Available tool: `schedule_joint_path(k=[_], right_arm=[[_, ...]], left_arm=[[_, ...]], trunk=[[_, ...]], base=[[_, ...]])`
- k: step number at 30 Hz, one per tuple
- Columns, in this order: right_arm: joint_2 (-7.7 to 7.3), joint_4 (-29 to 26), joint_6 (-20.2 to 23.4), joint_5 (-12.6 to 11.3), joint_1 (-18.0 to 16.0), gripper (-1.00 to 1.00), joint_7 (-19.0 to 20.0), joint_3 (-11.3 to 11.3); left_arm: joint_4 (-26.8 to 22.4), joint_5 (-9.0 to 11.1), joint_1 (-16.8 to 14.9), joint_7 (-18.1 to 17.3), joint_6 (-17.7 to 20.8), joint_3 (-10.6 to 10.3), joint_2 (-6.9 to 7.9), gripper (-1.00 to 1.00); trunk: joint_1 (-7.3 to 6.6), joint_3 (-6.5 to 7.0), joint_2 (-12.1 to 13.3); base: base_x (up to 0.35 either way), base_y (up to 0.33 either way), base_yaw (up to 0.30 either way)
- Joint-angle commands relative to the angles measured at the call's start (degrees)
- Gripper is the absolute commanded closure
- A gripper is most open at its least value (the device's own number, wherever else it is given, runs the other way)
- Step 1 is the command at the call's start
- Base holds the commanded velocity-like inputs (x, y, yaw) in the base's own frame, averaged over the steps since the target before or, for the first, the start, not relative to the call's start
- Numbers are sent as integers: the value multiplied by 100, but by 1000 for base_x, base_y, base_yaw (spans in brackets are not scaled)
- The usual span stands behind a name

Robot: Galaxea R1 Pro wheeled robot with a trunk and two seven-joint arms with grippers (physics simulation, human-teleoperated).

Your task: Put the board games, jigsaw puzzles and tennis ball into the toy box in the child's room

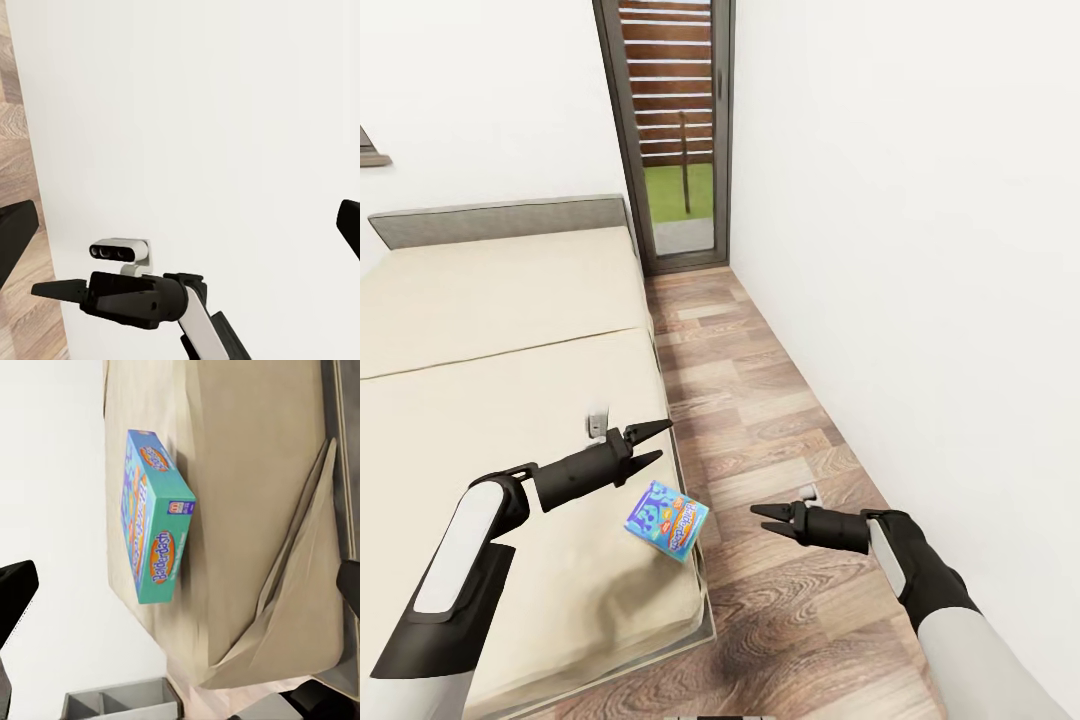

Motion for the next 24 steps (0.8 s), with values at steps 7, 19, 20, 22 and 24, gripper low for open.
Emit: schedule_joint_path(k=[7,19,20,22,24], right_arm=[[-33,4,17,20,-2,-100,271,9],[-31,167,-1,46,-12,-100,413,58],[-29,229,-3,50,-17,-100,420,59],[-29,292,-7,53,-22,-100,426,59],[-29,349,-10,56,-27,-100,431,59]], left_arm=[[-6,60,-3,44,15,2,1,-100],[-6,60,-3,35,16,3,1,-100],[-7,60,-3,35,16,3,1,-100],[-7,60,-3,34,17,3,1,-100],[-7,60,-3,32,17,3,1,-100]], trunk=[[-1,-4,-2],[-1,-4,-2],[-1,-4,-2],[-1,-4,-2],[-1,-4,-2]], base=[[0,0,0],[0,0,0],[0,0,0],[0,0,0],[0,0,0]])
